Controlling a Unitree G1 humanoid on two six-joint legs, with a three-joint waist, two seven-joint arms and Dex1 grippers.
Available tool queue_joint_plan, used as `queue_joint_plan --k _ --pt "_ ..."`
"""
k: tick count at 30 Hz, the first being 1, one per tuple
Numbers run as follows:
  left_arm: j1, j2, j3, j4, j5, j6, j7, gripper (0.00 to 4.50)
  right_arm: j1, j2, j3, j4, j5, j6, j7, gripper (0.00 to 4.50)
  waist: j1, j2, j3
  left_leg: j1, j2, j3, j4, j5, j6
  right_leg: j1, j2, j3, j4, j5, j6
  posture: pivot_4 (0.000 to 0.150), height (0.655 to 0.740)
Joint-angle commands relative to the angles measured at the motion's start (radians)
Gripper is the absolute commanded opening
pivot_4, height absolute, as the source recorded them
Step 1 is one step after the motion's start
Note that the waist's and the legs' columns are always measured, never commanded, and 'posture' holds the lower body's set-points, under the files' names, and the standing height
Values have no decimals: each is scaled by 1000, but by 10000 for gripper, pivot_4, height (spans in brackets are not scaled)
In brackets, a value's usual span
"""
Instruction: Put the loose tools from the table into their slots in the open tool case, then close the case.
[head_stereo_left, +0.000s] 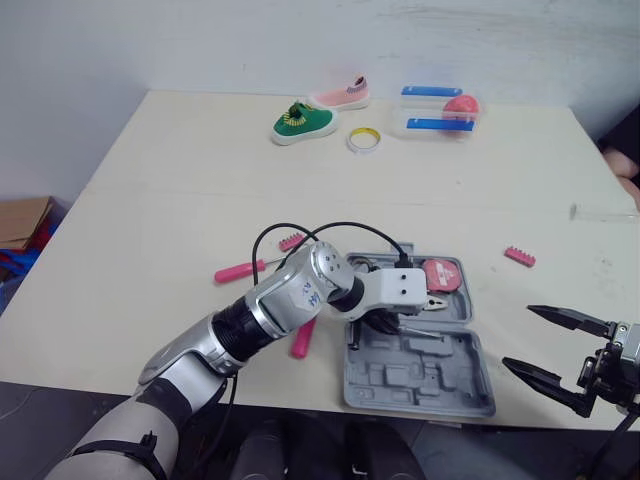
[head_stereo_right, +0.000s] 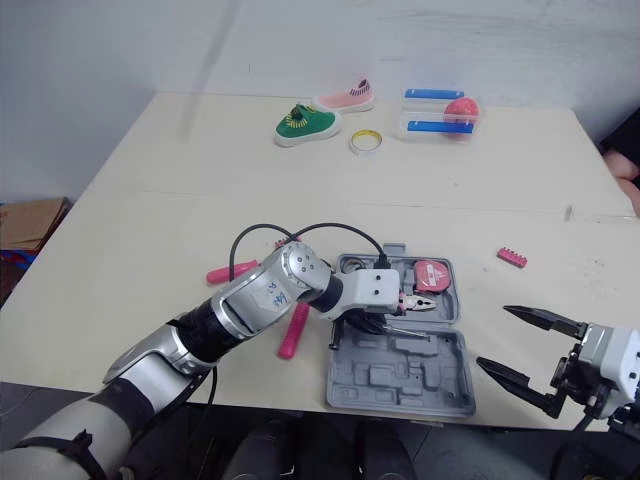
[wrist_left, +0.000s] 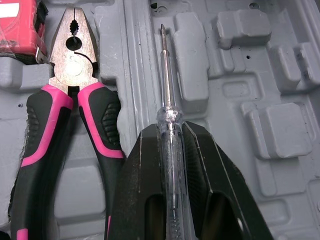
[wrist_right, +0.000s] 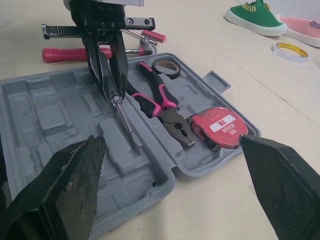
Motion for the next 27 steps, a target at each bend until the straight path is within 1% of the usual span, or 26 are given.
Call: queue_joint_plan --k 1,3,4,7,8,9,14,17,18,21,23,26,27 --pt "-1 -3 -21 -15 3 11 -6 64 -2 5 -4 -38 12 2 -11 45000 0 0 0 0 0 0 0 0 0 0 0 0 0 0 0 1500 7400" --pt "-3 -2 -23 -21 6 6 -7 64 -8 1 0 -52 13 14 -25 45000 0 0 0 0 0 0 0 0 0 0 0 0 0 0 0 1500 7400" --pt "-4 0 -24 -23 8 2 -7 7705 -11 0 2 -60 13 20 -33 45000 0 0 0 0 0 0 0 0 0 0 0 0 0 0 0 1500 7400" --pt "-19 -14 17 -51 -12 -7 -5 20683 -27 -9 10 -85 15 49 -56 45000 0 0 0 0 0 0 0 0 0 0 0 0 0 0 0 1500 7400" --pt "-27 -12 29 -66 -20 -12 -12 26567 -33 -12 11 -90 16 59 -61 45000 0 0 0 0 0 0 0 0 0 0 0 0 0 0 0 1500 7400" --pt "-36 -13 45 -81 -33 0 -17 30078 -38 -15 11 -93 16 67 -64 45000 0 0 0 0 0 0 0 0 0 0 0 0 0 0 0 1500 7400" --pt "-53 18 80 -131 -62 -6 -36 30078 -55 -23 9 -103 19 94 -72 45000 1 0 0 0 0 0 0 0 0 0 0 0 0 0 0 1500 7400" --pt "-33 7 151 -127 -112 -54 -36 30078 -57 -21 11 -113 19 106 -78 45000 0 0 0 0 0 0 0 0 0 0 0 0 1 0 0 1500 7400" --pt "-18 -4 177 -116 -129 -107 -37 30078 -57 -20 12 -116 18 109 -79 45000 0 0 0 0 0 0 0 0 0 0 0 0 1 0 0 1500 7400" --pt "58 -36 265 -70 -180 -287 -35 21919 -56 -15 12 -123 16 115 -83 45000 0 0 0 0 0 0 0 0 -1 0 0 0 1 0 0 1500 7400" --pt "115 -67 326 -29 -226 -341 -32 12894 -53 -11 11 -125 15 117 -86 45000 0 0 0 0 0 0 0 0 -1 0 0 0 1 0 0 1500 7400" --pt "169 -57 313 35 -206 -472 -71 368 -48 -7 9 -127 14 116 -88 45000 0 0 0 0 0 0 1 0 -1 0 0 -1 1 0 0 1500 7400" --pt "190 -79 326 74 -219 -497 -66 368 -48 -7 9 -126 14 115 -89 45000 0 0 0 0 0 0 1 0 -1 0 0 -1 1 0 0 1500 7400"
